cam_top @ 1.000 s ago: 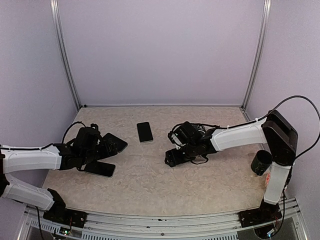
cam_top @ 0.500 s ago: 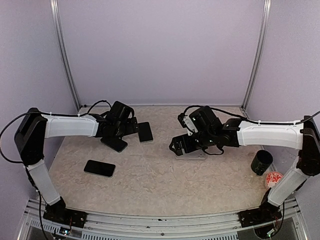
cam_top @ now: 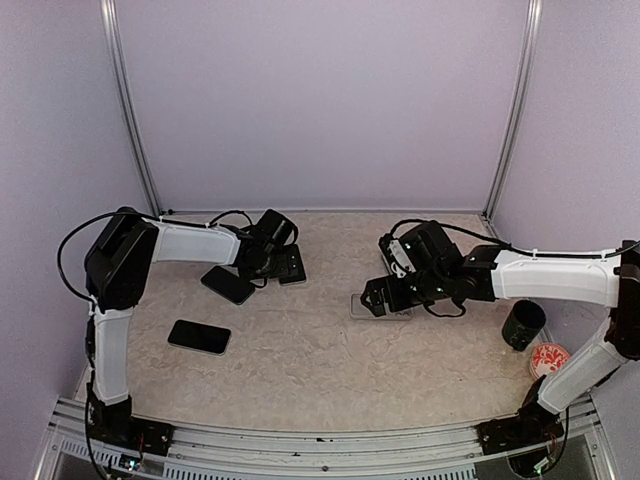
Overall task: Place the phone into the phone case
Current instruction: Pick up the phone from the center of the board, then pass from the left arm to the right, then pass from the right arm to the left
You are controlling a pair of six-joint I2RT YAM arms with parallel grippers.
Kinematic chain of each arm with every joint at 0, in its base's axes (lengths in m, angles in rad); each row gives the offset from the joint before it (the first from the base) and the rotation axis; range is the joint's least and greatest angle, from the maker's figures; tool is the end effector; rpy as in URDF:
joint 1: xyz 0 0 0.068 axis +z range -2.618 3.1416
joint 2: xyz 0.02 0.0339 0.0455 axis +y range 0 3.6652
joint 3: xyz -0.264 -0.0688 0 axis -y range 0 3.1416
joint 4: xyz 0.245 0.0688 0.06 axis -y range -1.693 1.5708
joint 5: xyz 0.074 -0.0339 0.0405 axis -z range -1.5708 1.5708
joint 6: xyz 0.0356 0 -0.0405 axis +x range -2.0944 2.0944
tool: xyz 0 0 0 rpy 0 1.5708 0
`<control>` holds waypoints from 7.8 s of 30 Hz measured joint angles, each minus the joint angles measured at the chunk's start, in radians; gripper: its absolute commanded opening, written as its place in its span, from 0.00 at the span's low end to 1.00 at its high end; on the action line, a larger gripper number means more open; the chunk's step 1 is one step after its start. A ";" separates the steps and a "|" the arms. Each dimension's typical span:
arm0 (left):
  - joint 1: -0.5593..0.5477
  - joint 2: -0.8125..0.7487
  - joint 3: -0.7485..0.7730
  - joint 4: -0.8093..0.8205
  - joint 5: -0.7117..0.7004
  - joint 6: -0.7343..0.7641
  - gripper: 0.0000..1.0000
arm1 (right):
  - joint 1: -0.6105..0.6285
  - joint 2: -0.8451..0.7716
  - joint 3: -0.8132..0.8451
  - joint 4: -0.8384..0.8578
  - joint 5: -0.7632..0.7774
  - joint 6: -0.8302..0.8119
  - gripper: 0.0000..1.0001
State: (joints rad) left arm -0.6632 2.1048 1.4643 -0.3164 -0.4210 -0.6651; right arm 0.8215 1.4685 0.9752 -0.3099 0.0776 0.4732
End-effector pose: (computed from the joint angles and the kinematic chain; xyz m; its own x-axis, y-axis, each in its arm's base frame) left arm 0.3620 -0.2644 0.1554 -0.7391 -0.1373 -0.6594 -0.1014 0.9905 -0.0927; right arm 0.2154 0.2275 0.2342 -0.7522 -0.1415 -0.6435 -0.3937 0.8796 0.2668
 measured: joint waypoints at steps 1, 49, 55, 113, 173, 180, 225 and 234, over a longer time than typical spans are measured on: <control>0.000 0.008 0.006 -0.002 0.004 -0.001 0.99 | 0.000 0.000 -0.002 0.000 0.002 0.000 0.99; -0.062 0.234 0.287 -0.136 -0.060 -0.102 0.96 | -0.004 0.007 -0.019 0.000 0.025 -0.002 0.99; -0.073 0.243 0.288 -0.146 -0.100 -0.103 0.89 | -0.004 0.007 -0.019 0.001 0.025 -0.002 0.99; -0.346 -0.200 -0.474 0.291 0.026 0.221 0.20 | -0.097 0.015 -0.005 0.016 -0.145 -0.055 1.00; -0.642 -0.439 -0.743 0.625 -0.079 0.492 0.13 | -0.099 0.157 0.020 0.084 -0.565 -0.061 0.95; -0.687 -0.449 -0.748 0.664 -0.116 0.540 0.13 | -0.099 0.175 0.014 0.108 -0.636 -0.057 0.86; -0.712 -0.449 -0.759 0.743 -0.195 0.566 0.49 | -0.142 0.208 -0.077 0.286 -0.956 0.068 0.00; -0.647 -0.509 -0.817 0.772 -0.132 0.468 0.99 | -0.153 0.201 -0.088 0.323 -0.952 0.091 0.00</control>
State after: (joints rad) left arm -1.3106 1.5963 0.6472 0.4561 -0.5526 -0.1970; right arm 0.6685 1.6695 0.8875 0.0135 -0.8745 0.5640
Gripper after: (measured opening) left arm 0.935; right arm 0.106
